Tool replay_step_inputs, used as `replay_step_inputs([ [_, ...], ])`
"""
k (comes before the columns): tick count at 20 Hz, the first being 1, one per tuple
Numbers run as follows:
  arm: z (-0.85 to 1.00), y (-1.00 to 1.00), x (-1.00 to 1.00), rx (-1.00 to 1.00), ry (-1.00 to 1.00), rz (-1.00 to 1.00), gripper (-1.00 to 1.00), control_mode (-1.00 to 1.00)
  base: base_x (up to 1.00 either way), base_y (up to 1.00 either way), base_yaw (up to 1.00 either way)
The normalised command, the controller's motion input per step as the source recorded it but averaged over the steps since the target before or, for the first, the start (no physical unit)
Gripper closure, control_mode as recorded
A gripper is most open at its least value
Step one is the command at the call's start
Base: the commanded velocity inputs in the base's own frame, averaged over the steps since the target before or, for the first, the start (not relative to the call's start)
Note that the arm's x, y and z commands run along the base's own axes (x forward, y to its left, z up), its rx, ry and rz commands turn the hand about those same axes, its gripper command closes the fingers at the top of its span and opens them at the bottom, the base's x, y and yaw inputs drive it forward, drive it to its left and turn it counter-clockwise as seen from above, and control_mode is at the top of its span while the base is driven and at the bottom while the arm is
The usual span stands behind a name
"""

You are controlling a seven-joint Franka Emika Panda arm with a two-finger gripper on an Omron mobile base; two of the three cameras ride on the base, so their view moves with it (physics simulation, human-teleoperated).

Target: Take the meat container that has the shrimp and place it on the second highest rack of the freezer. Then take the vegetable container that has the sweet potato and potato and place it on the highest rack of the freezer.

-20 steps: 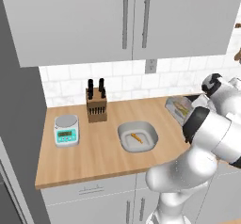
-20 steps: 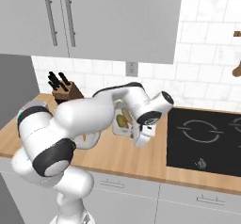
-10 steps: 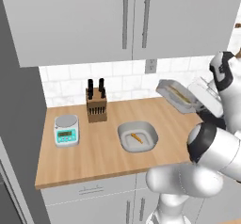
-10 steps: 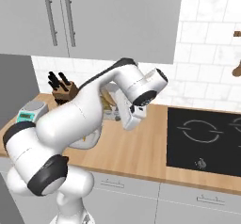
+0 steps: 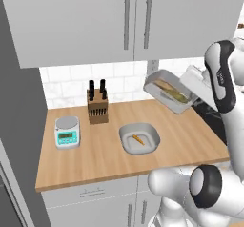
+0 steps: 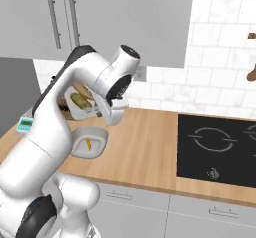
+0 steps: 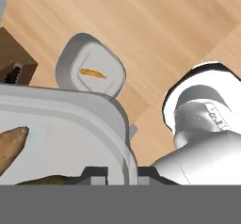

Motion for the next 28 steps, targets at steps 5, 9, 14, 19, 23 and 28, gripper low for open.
replay_step_inputs([
  [5,0.53,0.54,-0.35,-0.11,-0.09,0.2,1.0,-1.0,0.0,0.0,0.0],
  [9,0.28,0.04,-0.09,0.07,0.03,0.33,1.0,-1.0,0.0,0.0,0.0],
  [14,0.08,0.0,0.0,0.05,0.0,0.19,1.0,-1.0,0.0,0.0,0.0],
  [19,0.0,0.0,0.0,0.0,0.0,0.0,1.0,-1.0,0.0,0.0,0.0],
  [23,0.0,0.0,0.0,0.0,0.0,0.0,1.0,1.0,-0.15,0.0,0.02],
  [28,0.0,0.0,0.0,0.0,0.0,0.0,1.0,1.0,-0.67,0.0,0.1],
])
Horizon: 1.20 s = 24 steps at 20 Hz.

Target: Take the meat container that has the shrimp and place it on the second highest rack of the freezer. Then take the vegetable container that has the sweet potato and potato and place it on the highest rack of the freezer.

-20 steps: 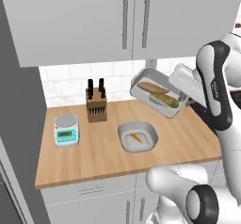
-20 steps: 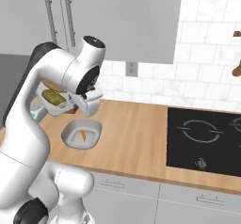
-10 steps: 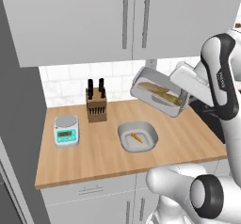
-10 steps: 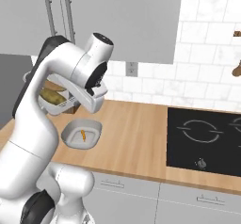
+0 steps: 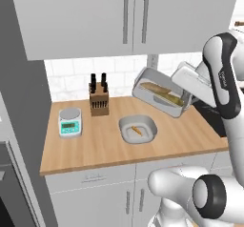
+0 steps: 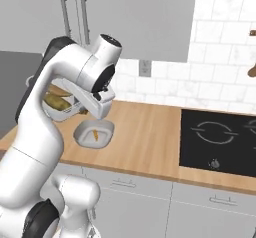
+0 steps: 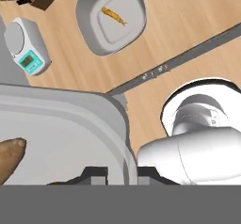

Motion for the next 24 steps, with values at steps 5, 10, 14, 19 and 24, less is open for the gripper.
replay_step_inputs([
  [5,0.0,0.0,0.0,0.0,0.0,0.0,1.0,1.0,-0.34,0.08,0.21],
  [10,0.0,0.0,0.0,0.0,0.0,0.0,1.0,1.0,0.0,0.13,0.72],
  [14,0.0,0.0,0.0,0.0,0.0,0.0,1.0,1.0,0.0,0.05,0.88],
  [19,0.0,0.0,0.0,0.0,0.0,0.0,1.0,1.0,-0.13,0.07,0.86],
  [24,0.0,0.0,0.0,0.0,0.0,0.0,1.0,1.0,0.04,0.49,0.7],
])
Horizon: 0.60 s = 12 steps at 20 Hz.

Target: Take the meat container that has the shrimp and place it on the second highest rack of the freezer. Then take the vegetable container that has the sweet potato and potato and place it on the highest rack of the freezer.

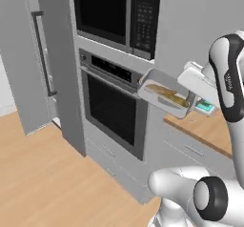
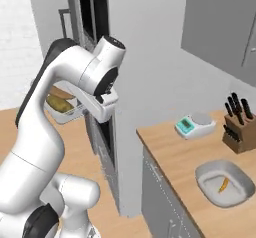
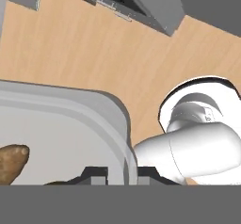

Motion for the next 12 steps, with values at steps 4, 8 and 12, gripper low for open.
replay_step_inputs([
  [4,0.0,0.0,0.0,0.0,0.0,0.0,1.0,1.0,0.13,0.62,0.64],
  [8,0.0,0.0,0.0,0.0,0.0,0.0,1.0,1.0,0.36,0.93,0.34],
  [12,0.0,0.0,0.0,0.0,0.0,0.0,1.0,1.0,0.78,0.99,0.22],
])
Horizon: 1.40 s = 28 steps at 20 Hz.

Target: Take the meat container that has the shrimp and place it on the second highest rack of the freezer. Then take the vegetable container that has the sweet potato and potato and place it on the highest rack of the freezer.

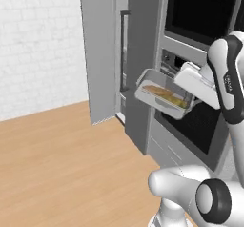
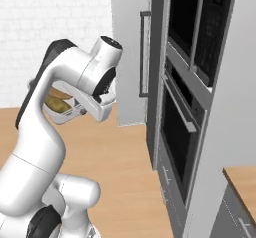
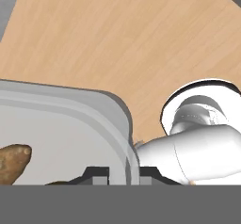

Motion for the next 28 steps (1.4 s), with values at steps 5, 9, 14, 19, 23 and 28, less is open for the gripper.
replay_step_inputs([
  [5,0.0,0.0,0.0,0.0,0.0,0.0,1.0,1.0,0.88,0.52,0.03],
  [9,0.0,0.0,0.0,0.0,0.0,0.0,1.0,1.0,1.0,0.21,-0.04],
  [14,0.0,0.0,0.0,0.0,0.0,0.0,1.0,1.0,1.0,0.36,-0.11],
  [19,0.0,0.0,0.0,0.0,0.0,0.0,1.0,1.0,1.0,0.6,-0.16],
  [23,0.0,0.0,0.0,0.0,0.0,0.0,1.0,1.0,0.8,0.27,-0.24],
  [28,0.0,0.0,0.0,0.0,0.0,0.0,1.0,1.0,0.53,0.2,-0.34],
])
